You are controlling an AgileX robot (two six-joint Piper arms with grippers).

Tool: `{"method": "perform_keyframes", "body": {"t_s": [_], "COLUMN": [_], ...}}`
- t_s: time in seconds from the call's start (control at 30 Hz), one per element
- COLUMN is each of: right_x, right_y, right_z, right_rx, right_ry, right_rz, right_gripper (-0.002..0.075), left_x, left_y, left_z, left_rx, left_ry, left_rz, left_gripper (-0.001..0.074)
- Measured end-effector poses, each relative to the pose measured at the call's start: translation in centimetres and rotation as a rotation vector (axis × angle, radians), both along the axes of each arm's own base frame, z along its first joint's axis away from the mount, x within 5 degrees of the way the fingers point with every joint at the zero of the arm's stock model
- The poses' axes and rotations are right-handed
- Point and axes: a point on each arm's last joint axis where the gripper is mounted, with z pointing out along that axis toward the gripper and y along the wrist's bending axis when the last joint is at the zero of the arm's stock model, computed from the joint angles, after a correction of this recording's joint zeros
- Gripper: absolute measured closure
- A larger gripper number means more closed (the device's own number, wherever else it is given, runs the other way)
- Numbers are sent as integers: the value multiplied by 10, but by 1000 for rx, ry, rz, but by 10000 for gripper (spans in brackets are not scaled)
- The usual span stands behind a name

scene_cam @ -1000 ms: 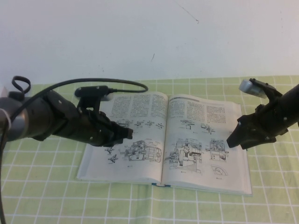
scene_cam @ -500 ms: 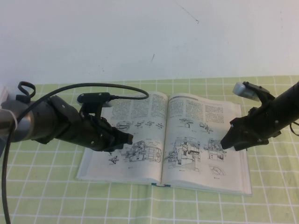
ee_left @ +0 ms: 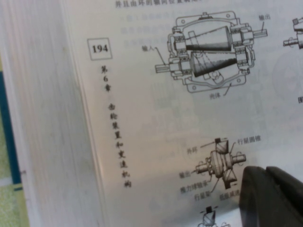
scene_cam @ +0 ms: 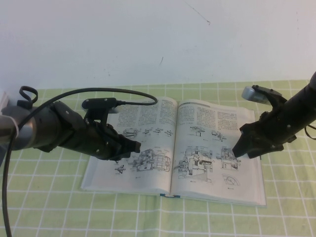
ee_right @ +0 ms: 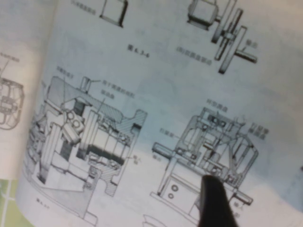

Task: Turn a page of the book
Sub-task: Open the closed book

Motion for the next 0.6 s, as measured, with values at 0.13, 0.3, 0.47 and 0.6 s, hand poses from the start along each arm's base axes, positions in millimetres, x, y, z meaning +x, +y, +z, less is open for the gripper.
{"method": "perform_keyframes", "body": {"t_s": [0.13,0.3,0.47,0.6], "right_x": [-1,-1,1,2], "right_y": [-3,-3,0,3], "right_z": [-1,-3,-2,-2], "right_rx": [-38,-41,-6,36], "right_ry": [20,32,36,35], "right_rz": [-4,-7,-26,-41], "right_gripper": [339,340,339,339], "left_x": [0,0,0,0], "left_y": [0,0,0,0], "left_z": [0,0,0,0], "left_rx": [0,-1,-1,-3], "left_ry": [0,0,0,1], "left_rz": [0,-1,-1,2], "left_gripper": [738,738,738,738]}}
